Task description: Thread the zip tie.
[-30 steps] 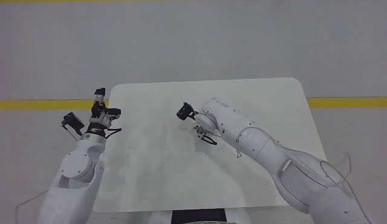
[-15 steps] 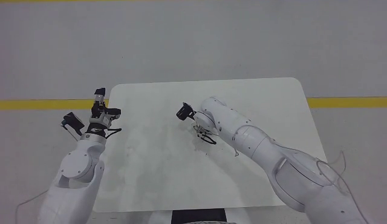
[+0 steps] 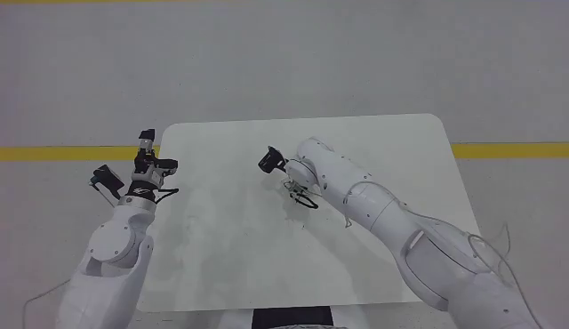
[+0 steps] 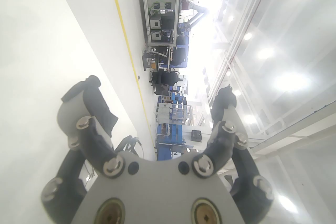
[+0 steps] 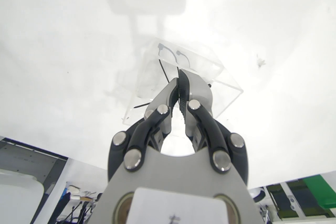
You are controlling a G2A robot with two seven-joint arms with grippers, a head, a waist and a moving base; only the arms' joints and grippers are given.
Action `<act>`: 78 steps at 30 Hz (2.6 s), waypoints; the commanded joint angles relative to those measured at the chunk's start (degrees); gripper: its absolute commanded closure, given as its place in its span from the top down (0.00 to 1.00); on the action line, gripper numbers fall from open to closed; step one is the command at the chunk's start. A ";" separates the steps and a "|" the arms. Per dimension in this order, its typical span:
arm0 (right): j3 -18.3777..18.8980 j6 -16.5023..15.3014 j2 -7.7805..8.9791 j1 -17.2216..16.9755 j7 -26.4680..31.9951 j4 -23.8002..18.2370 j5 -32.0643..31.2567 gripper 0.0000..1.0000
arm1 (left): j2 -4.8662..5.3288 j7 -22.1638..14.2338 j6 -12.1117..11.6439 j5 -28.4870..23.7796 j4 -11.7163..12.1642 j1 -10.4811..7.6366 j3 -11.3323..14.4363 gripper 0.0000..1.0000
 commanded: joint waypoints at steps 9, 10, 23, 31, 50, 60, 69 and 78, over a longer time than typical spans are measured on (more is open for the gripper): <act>4.31 -4.24 2.71 -2.74 2.10 -5.44 -0.07 0.00 | 0.00 0.00 0.00 0.00 0.00 0.00 0.00 1.00; 4.92 -4.77 3.12 -3.14 2.20 -6.15 -0.26 0.00 | 0.00 0.00 0.00 0.00 0.00 0.00 0.00 1.00; 13.02 -7.91 7.10 -8.86 -0.39 -14.74 1.11 0.00 | 0.00 0.00 0.00 0.00 0.00 0.00 0.00 1.00; 16.35 -8.25 8.27 -11.29 -2.94 -17.62 3.21 0.00 | 0.00 0.00 0.00 0.00 0.00 0.00 0.00 1.00; 24.63 -4.06 9.42 -13.98 -8.02 -20.73 17.34 0.00 | 0.00 0.00 0.00 0.00 0.00 0.00 0.00 1.00; 26.45 -6.01 9.80 -14.35 -7.26 -21.00 22.27 0.00 | 0.00 0.00 0.00 0.00 0.00 0.00 0.00 1.00; 26.45 -6.01 9.80 -14.35 -7.26 -21.00 22.27 0.00 | 0.00 0.00 0.00 0.00 0.00 0.00 0.00 1.00; 27.84 -1.81 8.73 -15.58 -14.77 -18.28 36.73 0.00 | -0.20 -1.86 -2.95 4.65 1.57 -0.73 1.73 1.00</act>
